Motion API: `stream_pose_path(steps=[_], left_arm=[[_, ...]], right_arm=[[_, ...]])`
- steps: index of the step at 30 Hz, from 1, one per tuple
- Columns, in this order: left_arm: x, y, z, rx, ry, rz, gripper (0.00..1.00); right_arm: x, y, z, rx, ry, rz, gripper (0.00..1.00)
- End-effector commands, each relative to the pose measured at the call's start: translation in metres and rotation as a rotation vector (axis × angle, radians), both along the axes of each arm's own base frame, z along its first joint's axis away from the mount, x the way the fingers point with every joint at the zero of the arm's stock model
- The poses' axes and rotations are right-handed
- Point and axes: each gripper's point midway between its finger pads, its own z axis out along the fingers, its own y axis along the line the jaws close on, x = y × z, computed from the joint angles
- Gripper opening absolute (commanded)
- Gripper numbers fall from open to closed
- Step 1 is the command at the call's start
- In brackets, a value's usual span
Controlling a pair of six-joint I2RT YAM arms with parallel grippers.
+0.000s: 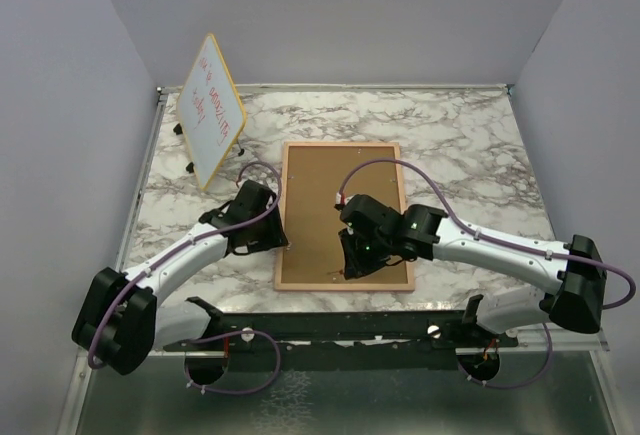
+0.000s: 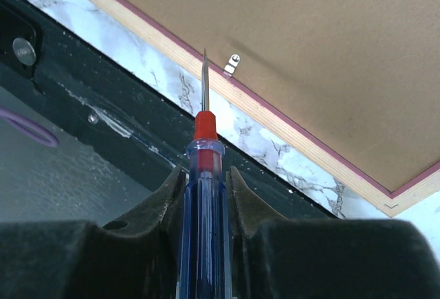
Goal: Take the photo out of the frame
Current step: Release the photo frame item from the photo frame.
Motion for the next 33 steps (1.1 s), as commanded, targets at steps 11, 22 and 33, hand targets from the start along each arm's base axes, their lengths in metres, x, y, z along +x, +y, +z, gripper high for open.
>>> stream_pose_path(steps=[11,22,33], left_arm=[[-0.025,0.001,-0.008,0.124,0.036,-0.008,0.44],[-0.030,-0.006,-0.006,0.123,0.017,-0.039,0.41],[-0.035,0.002,-0.015,0.164,0.005,0.004,0.37]], right_arm=[[-0.010,0.005,-0.007,-0.040,0.074,0.025,0.01],[-0.018,-0.005,-0.017,-0.087,0.114,0.031,0.01],[-0.016,-0.010,-0.021,-0.122,0.110,0.008,0.01]])
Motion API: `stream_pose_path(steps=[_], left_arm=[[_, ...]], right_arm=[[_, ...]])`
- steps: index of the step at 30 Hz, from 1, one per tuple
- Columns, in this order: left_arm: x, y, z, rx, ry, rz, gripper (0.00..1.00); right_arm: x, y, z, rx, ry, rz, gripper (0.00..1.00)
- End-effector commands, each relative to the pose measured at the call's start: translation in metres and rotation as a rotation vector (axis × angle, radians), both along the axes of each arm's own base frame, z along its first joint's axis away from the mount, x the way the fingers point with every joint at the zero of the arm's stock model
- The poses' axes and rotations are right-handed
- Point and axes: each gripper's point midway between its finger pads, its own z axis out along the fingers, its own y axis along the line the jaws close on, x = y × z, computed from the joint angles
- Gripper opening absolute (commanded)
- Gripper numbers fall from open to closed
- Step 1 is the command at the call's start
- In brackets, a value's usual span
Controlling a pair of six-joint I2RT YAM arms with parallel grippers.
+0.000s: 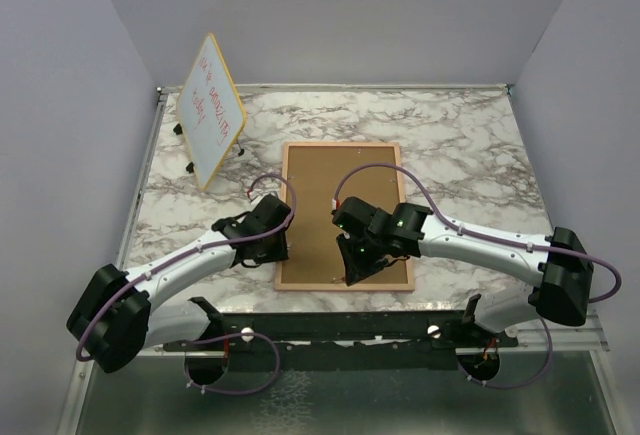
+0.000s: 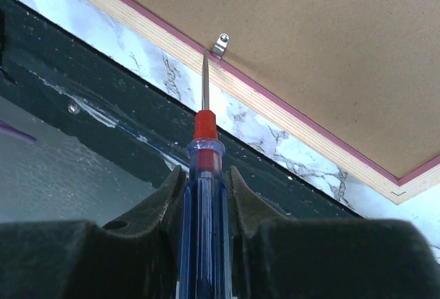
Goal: Take the photo out of the frame
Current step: Release the photo frame item from the photo frame.
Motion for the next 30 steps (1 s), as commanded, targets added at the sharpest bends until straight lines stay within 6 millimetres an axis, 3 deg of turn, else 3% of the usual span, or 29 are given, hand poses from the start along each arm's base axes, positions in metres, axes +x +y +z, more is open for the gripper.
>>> stream_pose_path(steps=[1,11,17,25,30], left_arm=[[-0.001,0.009,-0.005,0.043,-0.016,0.035,0.37],[-0.004,0.011,-0.011,0.071,-0.011,0.030,0.39],[-0.005,0.011,-0.014,0.083,-0.007,0.024,0.32],[-0.007,0.011,-0.019,0.086,0.007,0.015,0.19],[-0.010,0.012,-0.025,0.090,0.017,0.013,0.12]], right_arm=[[-0.006,-0.007,-0.003,-0.039,0.023,0.006,0.01],[-0.010,0.005,-0.005,-0.016,0.058,0.039,0.01],[-0.011,0.002,-0.011,-0.043,0.072,0.047,0.01],[-0.012,-0.006,-0.002,-0.054,0.055,0.057,0.01],[-0.014,-0.023,-0.008,-0.129,0.061,0.067,0.01]])
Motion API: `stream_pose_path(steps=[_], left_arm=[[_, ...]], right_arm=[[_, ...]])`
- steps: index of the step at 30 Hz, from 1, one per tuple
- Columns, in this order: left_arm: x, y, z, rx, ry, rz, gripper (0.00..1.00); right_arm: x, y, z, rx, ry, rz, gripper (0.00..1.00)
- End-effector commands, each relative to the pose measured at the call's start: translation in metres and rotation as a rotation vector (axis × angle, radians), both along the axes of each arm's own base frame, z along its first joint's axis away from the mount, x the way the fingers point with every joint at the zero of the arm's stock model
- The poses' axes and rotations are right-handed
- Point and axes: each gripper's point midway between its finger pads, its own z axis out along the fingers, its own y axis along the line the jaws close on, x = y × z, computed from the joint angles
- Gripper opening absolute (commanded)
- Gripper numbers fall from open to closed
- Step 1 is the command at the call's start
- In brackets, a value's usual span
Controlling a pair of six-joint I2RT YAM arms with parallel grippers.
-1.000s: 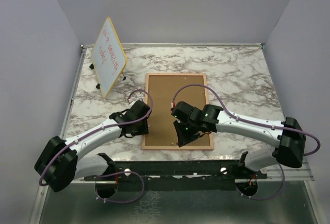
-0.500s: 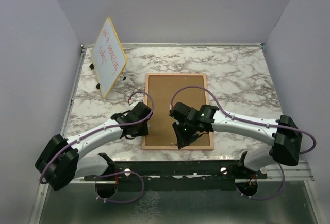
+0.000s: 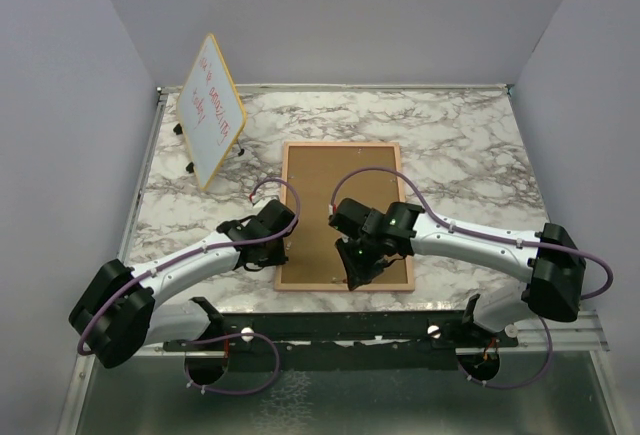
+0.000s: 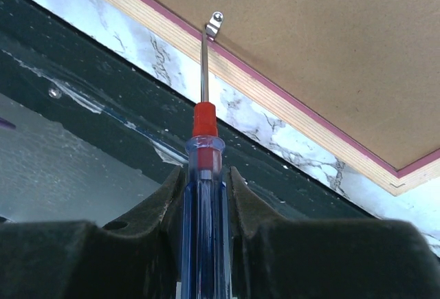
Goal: Take the photo out of the frame
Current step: Release the photo frame item from the photo frame.
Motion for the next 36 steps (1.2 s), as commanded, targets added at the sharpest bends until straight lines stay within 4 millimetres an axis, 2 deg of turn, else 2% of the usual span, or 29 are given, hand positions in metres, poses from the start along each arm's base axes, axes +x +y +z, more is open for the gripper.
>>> stream_pose_path(steps=[1,7,19,27,36], left_arm=[[-0.005,0.007,-0.013,0.036,0.020,0.006,0.10],[-0.005,0.007,-0.013,0.038,0.020,0.004,0.00],[-0.004,0.007,-0.012,0.037,0.013,0.002,0.00],[-0.003,0.006,-0.010,0.026,0.004,-0.003,0.00],[-0.003,0.005,-0.008,0.020,-0.003,-0.006,0.00]], right_arm=[[-0.007,-0.021,0.000,-0.092,0.012,0.030,0.01],[-0.002,-0.028,0.003,-0.121,-0.018,-0.001,0.01],[0.007,-0.034,0.006,-0.163,-0.064,-0.025,0.01],[-0.006,-0.001,0.011,-0.006,0.012,0.054,0.01],[-0.007,0.001,0.003,-0.022,0.034,0.091,0.01]])
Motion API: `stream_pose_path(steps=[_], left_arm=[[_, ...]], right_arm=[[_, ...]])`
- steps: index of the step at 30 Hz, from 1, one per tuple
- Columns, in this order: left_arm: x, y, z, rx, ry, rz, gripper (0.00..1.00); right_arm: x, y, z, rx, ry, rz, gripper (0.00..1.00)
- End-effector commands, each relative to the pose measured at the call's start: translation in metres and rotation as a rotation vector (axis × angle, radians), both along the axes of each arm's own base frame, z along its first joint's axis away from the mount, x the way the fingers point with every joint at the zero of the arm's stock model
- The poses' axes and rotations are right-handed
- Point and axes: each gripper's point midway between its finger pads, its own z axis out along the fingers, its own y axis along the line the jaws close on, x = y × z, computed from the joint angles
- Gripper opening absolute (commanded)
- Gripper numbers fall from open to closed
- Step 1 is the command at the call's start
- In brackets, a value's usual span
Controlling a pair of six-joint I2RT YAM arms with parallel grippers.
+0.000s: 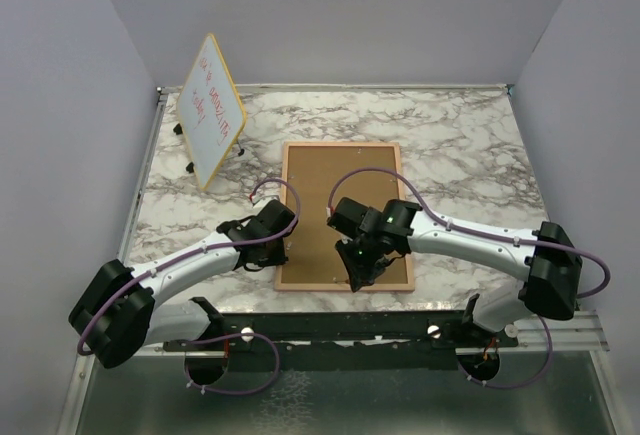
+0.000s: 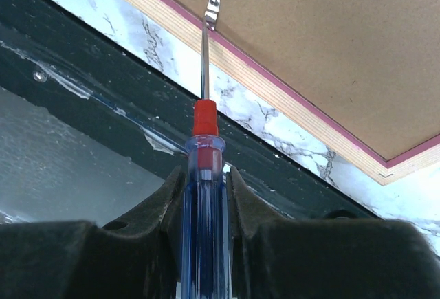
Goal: Take the photo out of the frame
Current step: Release the photo frame item from the photo frame.
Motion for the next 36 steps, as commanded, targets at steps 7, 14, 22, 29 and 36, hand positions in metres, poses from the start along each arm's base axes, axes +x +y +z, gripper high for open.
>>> stream_pose_path(steps=[7,14,22,29,36], left_arm=[[0.000,0.009,-0.009,0.037,-0.014,0.011,0.00],[-0.001,0.008,-0.010,0.040,-0.007,0.007,0.00],[0.000,0.008,-0.008,0.035,-0.015,0.009,0.00],[0.000,0.007,-0.006,0.027,-0.019,0.009,0.00],[0.000,0.006,-0.005,0.021,-0.020,0.003,0.00]], right_arm=[[0.008,0.009,0.012,0.037,-0.049,0.004,0.01],[0.003,0.001,0.015,0.057,-0.049,0.013,0.01],[-0.003,-0.007,-0.004,0.013,-0.018,-0.003,0.01],[-0.003,-0.008,-0.010,-0.004,-0.011,-0.010,0.00],[-0.005,0.008,-0.011,0.041,0.022,0.014,0.01]])
